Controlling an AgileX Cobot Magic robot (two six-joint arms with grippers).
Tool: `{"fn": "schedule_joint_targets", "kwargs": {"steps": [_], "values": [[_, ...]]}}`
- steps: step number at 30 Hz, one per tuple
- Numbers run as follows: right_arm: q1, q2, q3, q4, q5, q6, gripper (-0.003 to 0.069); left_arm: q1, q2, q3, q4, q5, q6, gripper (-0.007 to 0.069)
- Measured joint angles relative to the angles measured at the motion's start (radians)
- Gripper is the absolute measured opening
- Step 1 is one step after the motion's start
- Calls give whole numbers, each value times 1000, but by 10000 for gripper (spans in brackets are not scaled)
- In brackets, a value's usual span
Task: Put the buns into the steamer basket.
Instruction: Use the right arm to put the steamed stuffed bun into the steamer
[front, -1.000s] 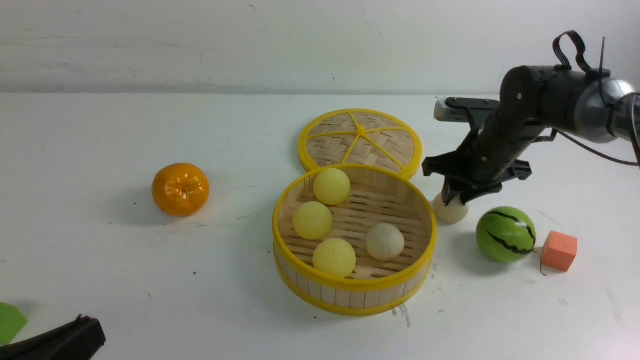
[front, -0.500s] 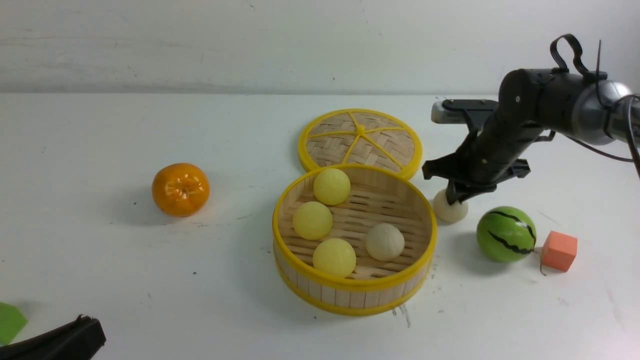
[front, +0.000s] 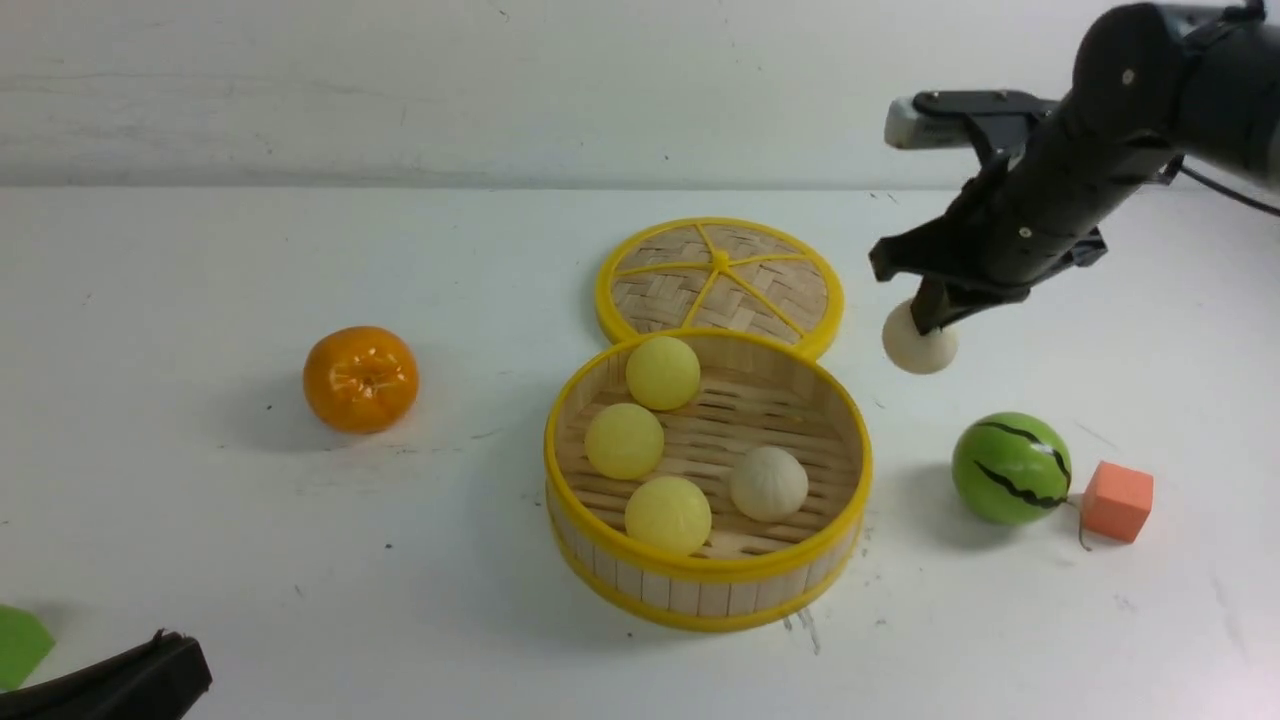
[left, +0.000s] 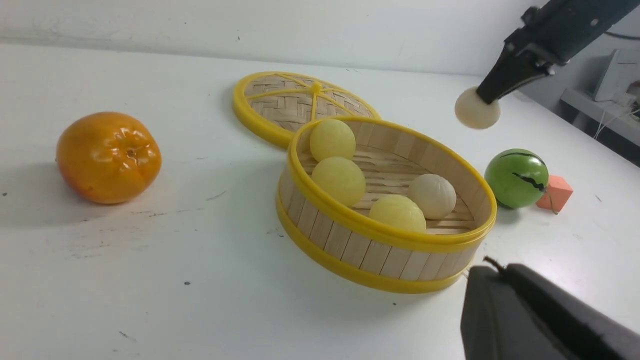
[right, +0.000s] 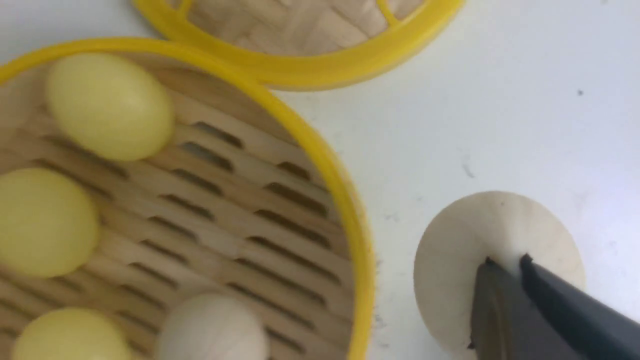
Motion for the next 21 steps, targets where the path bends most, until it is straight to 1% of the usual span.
{"fn": "schedule_joint_targets", "kwargs": {"steps": [1, 4, 5, 7, 8, 13, 16, 17, 21], "values": [[16, -6, 1, 32, 9, -20, 1, 0, 0, 0, 0, 0, 0, -2], [60, -2, 11, 73, 4, -46, 1, 0, 0, 0, 0, 0, 0, -2], [95, 11, 17, 83, -13, -55, 2, 0, 0, 0, 0, 0, 0, -2], [118, 27, 20, 89, -31, -59, 2, 0, 0, 0, 0, 0, 0, -2], [139, 57, 20, 95, -72, -62, 2, 0, 0, 0, 0, 0, 0, -2], [154, 121, 21, 95, -160, -57, 25, 0, 0, 0, 0, 0, 0, -2], [153, 157, 25, 88, -193, -54, 90, 0, 0, 0, 0, 0, 0, -2], [153, 160, 28, 88, -195, -53, 124, 0, 0, 0, 0, 0, 0, -2], [153, 157, 29, 88, -190, -47, 300, 0, 0, 0, 0, 0, 0, -2]]}}
